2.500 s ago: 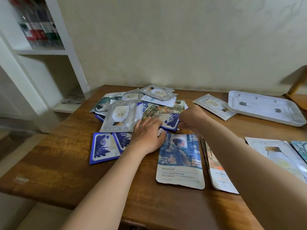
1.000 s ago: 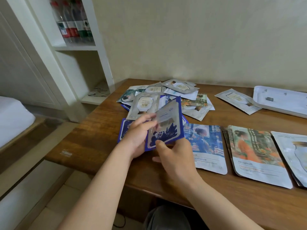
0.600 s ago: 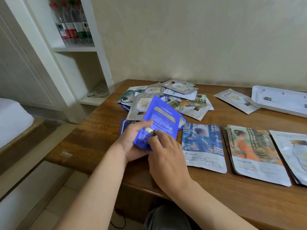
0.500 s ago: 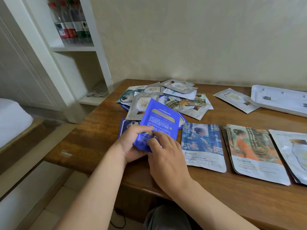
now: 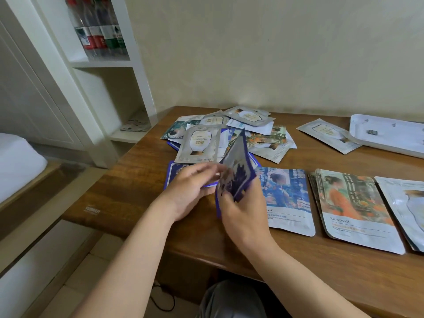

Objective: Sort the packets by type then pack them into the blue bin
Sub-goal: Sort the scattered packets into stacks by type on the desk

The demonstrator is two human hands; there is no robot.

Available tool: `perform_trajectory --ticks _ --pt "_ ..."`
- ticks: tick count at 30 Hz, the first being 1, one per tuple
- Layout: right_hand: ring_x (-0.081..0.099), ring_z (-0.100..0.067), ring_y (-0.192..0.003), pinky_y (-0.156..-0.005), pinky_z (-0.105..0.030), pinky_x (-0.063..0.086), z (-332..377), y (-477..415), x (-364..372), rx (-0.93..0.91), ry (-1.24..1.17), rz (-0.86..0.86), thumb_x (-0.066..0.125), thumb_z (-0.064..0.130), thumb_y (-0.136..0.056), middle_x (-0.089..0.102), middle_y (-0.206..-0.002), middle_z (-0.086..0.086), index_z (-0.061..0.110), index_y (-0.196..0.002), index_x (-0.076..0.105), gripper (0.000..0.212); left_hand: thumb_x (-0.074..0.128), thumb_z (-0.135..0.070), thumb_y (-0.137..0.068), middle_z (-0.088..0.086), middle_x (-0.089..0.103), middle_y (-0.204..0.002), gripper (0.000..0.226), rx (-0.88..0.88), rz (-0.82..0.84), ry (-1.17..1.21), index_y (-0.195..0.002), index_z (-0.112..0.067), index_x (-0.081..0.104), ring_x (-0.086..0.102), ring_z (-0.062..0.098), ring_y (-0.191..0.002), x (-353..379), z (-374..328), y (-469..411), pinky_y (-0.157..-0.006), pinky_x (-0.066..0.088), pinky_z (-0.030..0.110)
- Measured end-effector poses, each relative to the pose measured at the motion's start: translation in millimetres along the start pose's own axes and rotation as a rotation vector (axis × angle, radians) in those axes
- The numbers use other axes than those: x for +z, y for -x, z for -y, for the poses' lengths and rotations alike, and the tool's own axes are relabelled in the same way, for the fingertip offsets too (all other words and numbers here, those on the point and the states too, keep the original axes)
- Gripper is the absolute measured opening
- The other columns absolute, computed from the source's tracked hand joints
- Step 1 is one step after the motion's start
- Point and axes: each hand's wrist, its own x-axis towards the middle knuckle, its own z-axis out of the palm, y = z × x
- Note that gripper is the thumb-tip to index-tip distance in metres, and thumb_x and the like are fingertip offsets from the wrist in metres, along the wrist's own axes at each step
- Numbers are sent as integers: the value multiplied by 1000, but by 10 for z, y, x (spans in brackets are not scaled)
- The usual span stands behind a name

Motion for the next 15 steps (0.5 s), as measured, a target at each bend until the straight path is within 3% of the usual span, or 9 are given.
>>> perform_trajectory --ticks 3,6,9,12,14,15 --pt "64 -17 -113 -98 -43 56 55 -22 35 428 -442 -76 64 -5 -90 65 -114 6 31 -118 53 47 60 8 -96 13 76 -112 27 70 -87 -5 -115 -8 70 75 27 -103 -7 50 6 -81 61 37" --pt "69 -24 -104 -88 -46 61 84 -4 30 625 -681 -47 70 -7 -88 66 -114 -2 30 -114 53 48 66 19 -86 10 71 -115 37 46 -258 24 -113 -7 67 75 24 -100 -32 41 12 -73 62 30" --pt "73 -21 -99 -81 -41 63 90 15 -26 566 -575 -18 70 1 -91 69 -115 -4 23 -122 57 40 70 21 -81 16 67 -123 41 3 -325 4 -113 -5 66 72 28 -109 -140 63 -9 -82 63 36" --pt "73 -20 -97 -70 -37 64 96 -99 -191 462 -377 -66 67 5 -94 68 -111 -1 22 -130 54 42 77 19 -74 14 70 -119 46 43 -336 -215 -110 -7 67 69 20 -114 -259 53 15 -100 57 42" --pt "67 -17 -107 -72 -32 62 119 -178 -312 328 -54 3 63 7 -95 63 -123 2 22 -141 48 51 83 14 -71 8 71 -118 48 56 -297 -320 -109 -10 68 68 14 -116 -269 30 49 -100 57 38" --pt "60 -18 -118 -83 -29 58 112 -190 -347 234 209 68 62 9 -95 55 -137 0 22 -145 45 54 86 11 -70 6 71 -118 48 56 -272 -345 -109 -11 68 67 11 -115 -253 28 57 -98 58 36"
